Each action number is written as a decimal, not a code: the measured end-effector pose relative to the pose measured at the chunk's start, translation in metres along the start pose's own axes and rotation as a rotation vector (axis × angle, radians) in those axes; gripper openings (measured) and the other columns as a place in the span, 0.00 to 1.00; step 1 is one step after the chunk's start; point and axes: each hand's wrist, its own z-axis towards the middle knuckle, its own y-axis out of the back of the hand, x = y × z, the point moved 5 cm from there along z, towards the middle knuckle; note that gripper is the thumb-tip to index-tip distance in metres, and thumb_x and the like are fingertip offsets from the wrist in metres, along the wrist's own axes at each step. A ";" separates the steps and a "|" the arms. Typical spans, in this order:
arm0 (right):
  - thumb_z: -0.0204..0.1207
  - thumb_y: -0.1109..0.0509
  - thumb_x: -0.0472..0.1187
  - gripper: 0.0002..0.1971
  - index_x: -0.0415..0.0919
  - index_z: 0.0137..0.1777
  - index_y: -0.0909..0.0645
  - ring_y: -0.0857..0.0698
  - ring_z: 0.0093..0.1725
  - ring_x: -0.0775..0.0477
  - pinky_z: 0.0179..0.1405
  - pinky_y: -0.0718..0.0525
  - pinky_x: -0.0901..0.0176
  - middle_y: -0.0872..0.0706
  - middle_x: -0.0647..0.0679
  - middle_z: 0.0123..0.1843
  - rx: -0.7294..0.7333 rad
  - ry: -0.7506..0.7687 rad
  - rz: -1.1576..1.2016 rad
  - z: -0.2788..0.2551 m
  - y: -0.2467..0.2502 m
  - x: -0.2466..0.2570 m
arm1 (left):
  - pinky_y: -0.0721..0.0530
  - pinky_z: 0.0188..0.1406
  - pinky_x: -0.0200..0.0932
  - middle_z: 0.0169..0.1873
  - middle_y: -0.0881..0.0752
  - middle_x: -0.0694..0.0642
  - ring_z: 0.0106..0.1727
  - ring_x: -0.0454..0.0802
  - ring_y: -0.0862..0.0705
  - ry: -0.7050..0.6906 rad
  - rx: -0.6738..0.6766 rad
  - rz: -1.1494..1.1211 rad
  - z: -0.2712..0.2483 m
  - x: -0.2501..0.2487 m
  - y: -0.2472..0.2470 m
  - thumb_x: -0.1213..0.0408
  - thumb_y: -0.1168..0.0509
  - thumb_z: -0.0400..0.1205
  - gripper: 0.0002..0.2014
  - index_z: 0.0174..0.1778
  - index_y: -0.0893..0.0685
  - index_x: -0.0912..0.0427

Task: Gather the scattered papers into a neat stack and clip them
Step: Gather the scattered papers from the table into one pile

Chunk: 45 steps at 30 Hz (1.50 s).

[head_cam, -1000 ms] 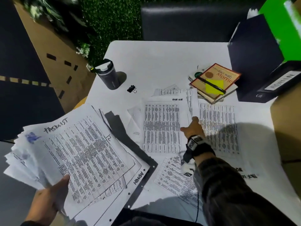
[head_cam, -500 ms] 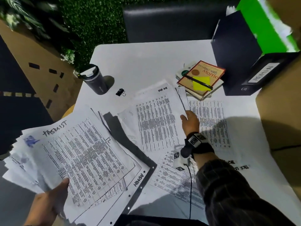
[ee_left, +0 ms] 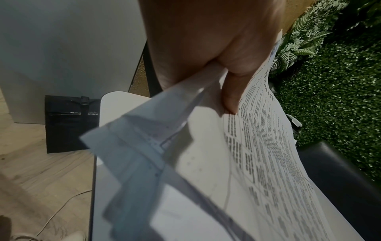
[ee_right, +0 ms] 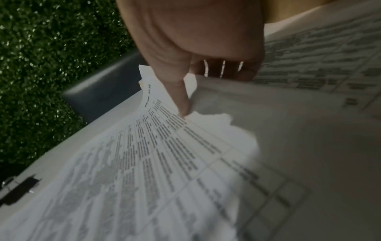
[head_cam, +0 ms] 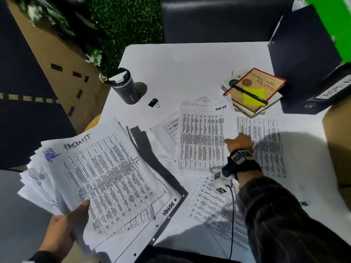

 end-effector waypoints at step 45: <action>0.65 0.21 0.52 0.34 0.43 0.68 0.29 0.18 0.61 0.40 0.58 0.25 0.49 0.17 0.42 0.62 0.092 0.502 -0.418 -0.110 -0.001 -0.093 | 0.36 0.28 0.46 0.20 0.28 0.61 0.25 0.49 0.31 -0.037 0.184 0.024 0.008 -0.012 -0.038 0.48 0.20 0.60 0.38 0.42 0.22 0.85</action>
